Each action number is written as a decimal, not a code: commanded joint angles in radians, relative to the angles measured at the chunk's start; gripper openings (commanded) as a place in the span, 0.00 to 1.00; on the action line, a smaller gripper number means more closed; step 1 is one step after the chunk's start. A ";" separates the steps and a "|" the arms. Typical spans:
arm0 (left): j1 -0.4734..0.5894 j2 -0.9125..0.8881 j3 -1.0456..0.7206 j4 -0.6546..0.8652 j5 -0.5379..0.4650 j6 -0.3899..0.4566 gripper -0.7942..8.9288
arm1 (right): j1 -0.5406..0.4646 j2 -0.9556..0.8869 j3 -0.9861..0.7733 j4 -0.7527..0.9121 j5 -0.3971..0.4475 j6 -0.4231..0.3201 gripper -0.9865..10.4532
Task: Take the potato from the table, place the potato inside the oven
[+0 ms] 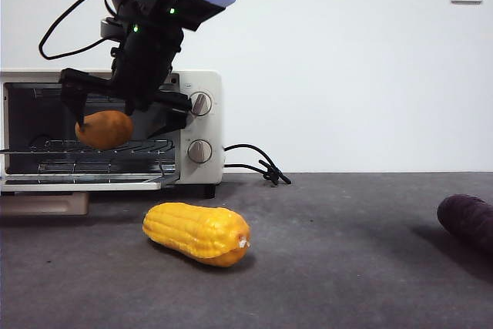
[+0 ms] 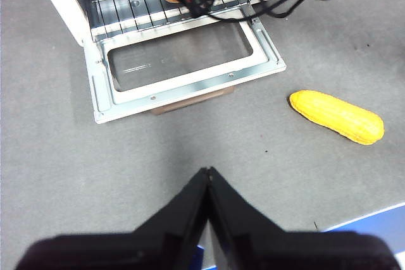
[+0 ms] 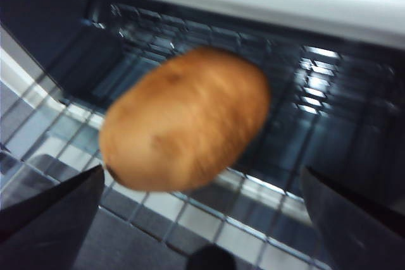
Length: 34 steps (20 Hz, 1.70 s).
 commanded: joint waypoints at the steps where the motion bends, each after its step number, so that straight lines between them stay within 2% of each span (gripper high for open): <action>1: -0.002 -0.004 0.002 0.001 0.003 0.009 0.08 | 0.013 0.022 0.052 -0.031 0.033 0.014 0.56; 4: -0.002 -0.004 0.002 0.001 0.003 0.009 0.08 | 0.034 0.022 0.145 -0.156 0.038 0.019 0.56; 7: -0.002 -0.004 0.002 0.001 0.002 0.016 0.08 | 0.072 0.022 0.255 -0.389 0.043 0.018 0.55; 9: -0.002 -0.004 0.002 0.001 -0.005 0.039 0.08 | 0.105 0.022 0.354 -0.554 0.104 0.008 0.55; 10: -0.002 -0.004 0.002 0.001 -0.012 0.048 0.08 | 0.122 0.022 0.411 -0.623 0.146 -0.010 0.51; 12: -0.002 0.001 0.002 0.002 -0.039 0.054 0.08 | 0.150 0.022 0.537 -0.733 0.199 -0.071 0.35; 14: -0.002 0.009 0.002 0.014 -0.037 0.053 0.08 | 0.171 0.022 0.668 -0.822 0.221 -0.084 0.13; 15: -0.002 0.015 0.002 0.034 -0.006 0.054 0.07 | 0.178 0.021 0.714 -0.856 0.224 -0.101 0.11; 17: -0.002 0.035 0.002 0.078 0.053 0.055 0.07 | 0.195 -0.024 0.710 -0.894 0.258 -0.148 0.11; 19: 0.000 0.072 0.002 0.104 0.071 0.056 0.07 | 0.210 -0.069 0.709 -0.895 0.249 -0.186 0.11; 23: 0.034 0.177 0.002 0.184 0.109 0.052 0.07 | 0.243 -0.151 0.705 -0.899 0.249 -0.216 0.11; 26: 0.121 0.264 0.002 0.223 0.116 0.053 0.07 | 0.256 -0.225 0.667 -0.900 0.225 -0.212 0.11; 27: 0.164 0.290 0.002 0.243 0.141 0.053 0.07 | 0.256 -0.260 0.630 -0.900 0.189 -0.208 0.11; 29: 0.269 0.343 0.002 0.304 0.254 0.051 0.07 | 0.257 -0.344 0.511 -0.900 0.125 -0.205 0.11; 32: 0.428 0.441 0.002 0.367 0.440 0.004 0.07 | 0.256 -0.494 0.254 -0.900 0.124 -0.214 0.11; 34: 0.484 0.506 0.002 0.375 0.497 0.000 0.07 | 0.254 -0.597 0.090 -0.900 0.125 -0.232 0.11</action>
